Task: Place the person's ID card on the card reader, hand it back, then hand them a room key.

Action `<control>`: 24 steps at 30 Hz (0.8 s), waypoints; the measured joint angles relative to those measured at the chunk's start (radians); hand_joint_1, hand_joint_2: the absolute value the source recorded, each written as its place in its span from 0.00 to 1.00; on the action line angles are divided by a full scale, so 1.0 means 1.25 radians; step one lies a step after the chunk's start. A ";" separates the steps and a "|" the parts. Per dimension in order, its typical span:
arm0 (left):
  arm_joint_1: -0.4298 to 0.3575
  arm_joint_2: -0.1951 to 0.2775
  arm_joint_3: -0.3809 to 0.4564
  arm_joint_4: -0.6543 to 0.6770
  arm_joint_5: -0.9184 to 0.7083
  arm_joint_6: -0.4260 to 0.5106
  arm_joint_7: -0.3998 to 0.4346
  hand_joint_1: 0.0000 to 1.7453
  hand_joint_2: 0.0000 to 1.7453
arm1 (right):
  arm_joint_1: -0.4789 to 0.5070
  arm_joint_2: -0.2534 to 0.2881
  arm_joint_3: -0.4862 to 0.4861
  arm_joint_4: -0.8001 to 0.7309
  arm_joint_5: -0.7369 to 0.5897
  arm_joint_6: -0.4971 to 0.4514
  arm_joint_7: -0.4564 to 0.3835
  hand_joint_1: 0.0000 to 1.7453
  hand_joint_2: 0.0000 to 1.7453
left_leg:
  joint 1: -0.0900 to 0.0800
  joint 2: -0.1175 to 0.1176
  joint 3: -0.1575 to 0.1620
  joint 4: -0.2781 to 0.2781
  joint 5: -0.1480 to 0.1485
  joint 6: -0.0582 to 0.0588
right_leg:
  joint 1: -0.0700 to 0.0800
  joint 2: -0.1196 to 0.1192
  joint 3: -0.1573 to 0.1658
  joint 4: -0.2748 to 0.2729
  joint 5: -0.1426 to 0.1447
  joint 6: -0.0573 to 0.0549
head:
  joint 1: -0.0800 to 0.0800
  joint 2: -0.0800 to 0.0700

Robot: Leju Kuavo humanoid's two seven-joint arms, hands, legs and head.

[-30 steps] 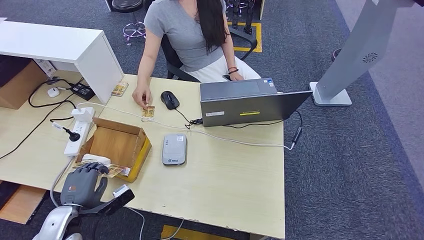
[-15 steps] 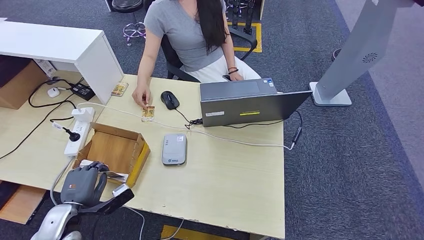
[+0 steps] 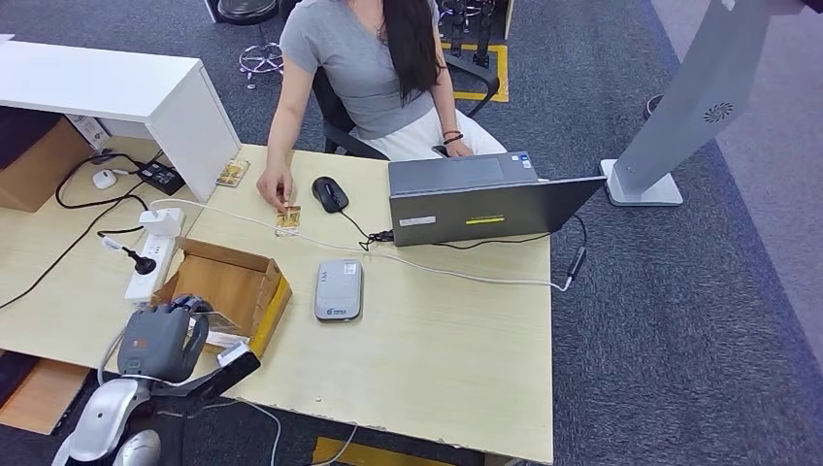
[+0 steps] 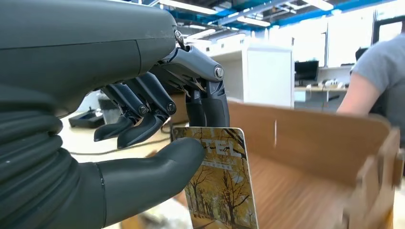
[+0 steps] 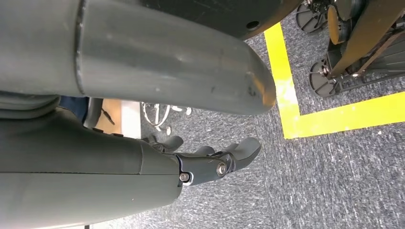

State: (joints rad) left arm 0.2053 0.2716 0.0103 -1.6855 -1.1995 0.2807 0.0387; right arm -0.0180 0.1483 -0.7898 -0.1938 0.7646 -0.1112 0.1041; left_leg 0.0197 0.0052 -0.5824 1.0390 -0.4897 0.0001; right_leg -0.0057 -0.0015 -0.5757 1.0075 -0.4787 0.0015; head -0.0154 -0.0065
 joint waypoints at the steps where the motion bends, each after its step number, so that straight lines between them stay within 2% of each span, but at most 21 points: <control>1: -0.012 0.004 0.000 -0.001 0.003 0.000 -0.003 1.00 1.00 | 0.000 0.000 0.000 0.000 0.002 0.001 -0.001 0.00 0.00 | 0.000 0.000 0.000 0.000 0.000 0.000 | 0.000 0.000 0.000 0.000 0.000 0.000 | 0.000 0.000; 14: -0.118 0.031 -0.005 -0.019 0.021 -0.001 -0.017 1.00 1.00 | -0.005 0.000 -0.002 0.000 0.015 0.011 -0.003 0.00 0.00 | 0.000 0.000 0.000 0.000 0.001 0.000 | 0.000 0.000 0.000 0.000 0.000 0.000 | 0.000 0.000; 22: -0.254 0.050 -0.032 -0.007 0.047 -0.032 -0.007 1.00 1.00 | -0.009 0.000 -0.002 0.000 0.034 0.018 -0.004 0.00 0.00 | 0.000 0.000 0.000 0.001 0.002 0.000 | 0.000 0.001 -0.001 0.000 0.002 -0.001 | 0.000 0.000; 24: -0.315 0.056 -0.043 0.021 0.057 -0.058 0.008 1.00 1.00 | -0.011 0.000 -0.002 0.000 0.044 0.024 -0.006 0.00 0.00 | 0.000 -0.001 -0.001 0.001 0.004 0.000 | 0.000 -0.001 -0.002 0.000 0.002 0.000 | 0.000 0.000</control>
State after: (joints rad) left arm -0.1890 0.3416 -0.0439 -1.6597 -1.1280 0.2084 0.0492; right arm -0.0313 0.1480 -0.7919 -0.1938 0.8196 -0.0815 0.0966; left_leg 0.0199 0.0035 -0.5836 1.0401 -0.4853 0.0000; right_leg -0.0053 -0.0033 -0.5778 1.0078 -0.4761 0.0011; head -0.0155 -0.0065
